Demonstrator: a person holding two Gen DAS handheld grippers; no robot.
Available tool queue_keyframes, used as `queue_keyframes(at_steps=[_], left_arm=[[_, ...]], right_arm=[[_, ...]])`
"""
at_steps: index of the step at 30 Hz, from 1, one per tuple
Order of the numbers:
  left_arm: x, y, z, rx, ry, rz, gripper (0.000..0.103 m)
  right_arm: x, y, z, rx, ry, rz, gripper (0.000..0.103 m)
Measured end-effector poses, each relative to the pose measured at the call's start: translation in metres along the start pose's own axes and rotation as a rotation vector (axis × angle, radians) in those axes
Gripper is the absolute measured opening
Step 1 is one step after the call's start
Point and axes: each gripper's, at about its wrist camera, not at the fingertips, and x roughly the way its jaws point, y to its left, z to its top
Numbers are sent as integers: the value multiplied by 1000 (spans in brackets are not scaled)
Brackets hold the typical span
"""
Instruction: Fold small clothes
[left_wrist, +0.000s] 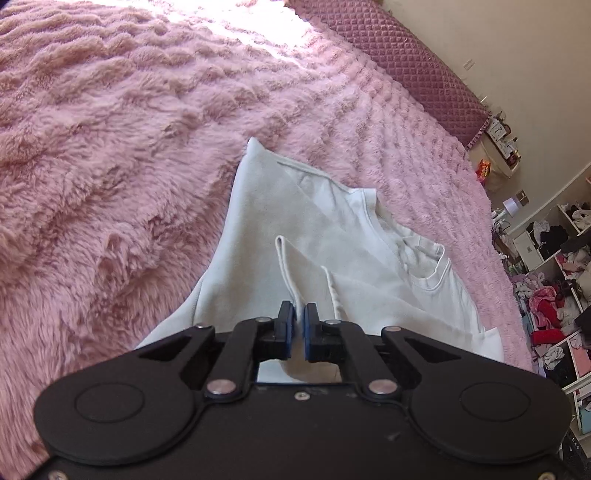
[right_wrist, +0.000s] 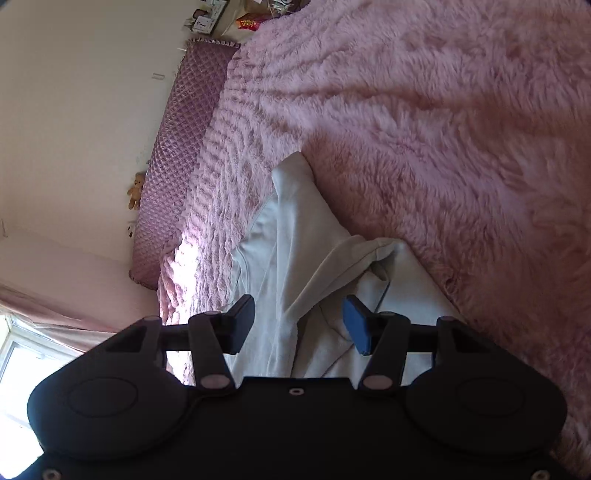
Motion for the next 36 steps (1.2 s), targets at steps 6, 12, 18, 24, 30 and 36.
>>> queue_keyframes(at_steps=[6,12,18,24,30,36], left_arm=[[-28,5,14,-34,-115,-59,3],[9,34,-8,-12,19,60,3],[3,34,-6,22,3,41,4],[26,41,-13,74,71,92,9],[-7,31,5,48,19,44,21],[9,4,15,93,23,-47,29]], right_arm=[[14,-11,2,154,-43,12,54],[18,-12,3,134,-64,-83,8],[-13,0,3,25,-98,-65,6],[-1,-29,3,25,-48,-139,2],[-10,7,19,-124,-29,-119,66],[44,45,63,-358,-84,-124,66]])
